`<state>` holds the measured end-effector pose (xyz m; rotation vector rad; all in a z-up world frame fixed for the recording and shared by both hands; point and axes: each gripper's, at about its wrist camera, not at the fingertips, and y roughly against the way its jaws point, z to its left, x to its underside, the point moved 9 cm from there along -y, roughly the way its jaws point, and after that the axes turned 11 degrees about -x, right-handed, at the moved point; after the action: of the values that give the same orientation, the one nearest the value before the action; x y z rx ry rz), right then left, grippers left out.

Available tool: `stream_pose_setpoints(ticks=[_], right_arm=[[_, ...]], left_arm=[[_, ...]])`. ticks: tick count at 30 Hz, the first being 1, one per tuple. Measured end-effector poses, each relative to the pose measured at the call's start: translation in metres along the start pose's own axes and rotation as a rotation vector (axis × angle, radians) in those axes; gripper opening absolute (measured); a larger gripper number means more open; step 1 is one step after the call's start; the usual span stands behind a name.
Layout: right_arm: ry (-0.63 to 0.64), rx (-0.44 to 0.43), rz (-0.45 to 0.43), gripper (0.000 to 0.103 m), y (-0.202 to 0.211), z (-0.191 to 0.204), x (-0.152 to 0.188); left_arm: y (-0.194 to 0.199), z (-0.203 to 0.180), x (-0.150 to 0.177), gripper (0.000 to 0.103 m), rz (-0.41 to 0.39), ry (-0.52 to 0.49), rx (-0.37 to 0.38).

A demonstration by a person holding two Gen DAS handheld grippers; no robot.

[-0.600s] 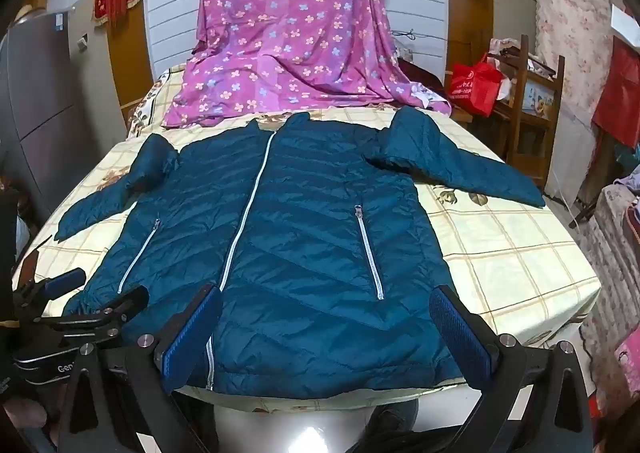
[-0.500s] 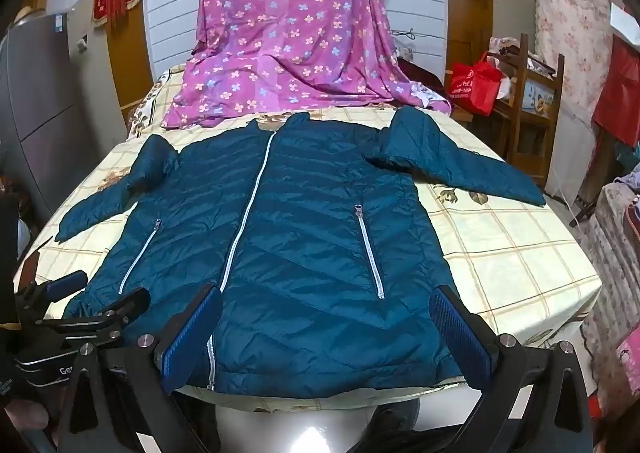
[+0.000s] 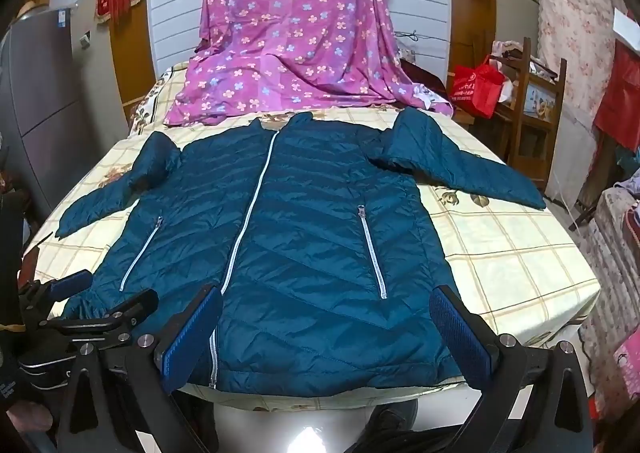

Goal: Fold large clothes

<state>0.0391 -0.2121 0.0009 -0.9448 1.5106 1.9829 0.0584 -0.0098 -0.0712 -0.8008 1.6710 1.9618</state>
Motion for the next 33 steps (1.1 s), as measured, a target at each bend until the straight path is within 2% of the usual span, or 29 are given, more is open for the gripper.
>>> stream_pose_setpoints(ticks=[11, 16, 23, 33], right_arm=[[0.016, 0.006, 0.006, 0.103, 0.002, 0.008, 0.000], [0.026, 0.015, 0.013, 0.103, 0.000, 0.007, 0.001], [0.024, 0.034, 0.006, 0.103, 0.001, 0.008, 0.001], [0.022, 0.033, 0.008, 0.103, 0.001, 0.009, 0.001]], left_arm=[[-0.004, 0.004, 0.002, 0.103, 0.009, 0.015, 0.011], [-0.003, 0.000, 0.002, 0.103, 0.006, 0.027, 0.079], [-0.003, -0.010, 0.006, 0.103, 0.013, -0.002, 0.127], [-0.001, -0.014, 0.007, 0.103, 0.010, 0.003, 0.144]])
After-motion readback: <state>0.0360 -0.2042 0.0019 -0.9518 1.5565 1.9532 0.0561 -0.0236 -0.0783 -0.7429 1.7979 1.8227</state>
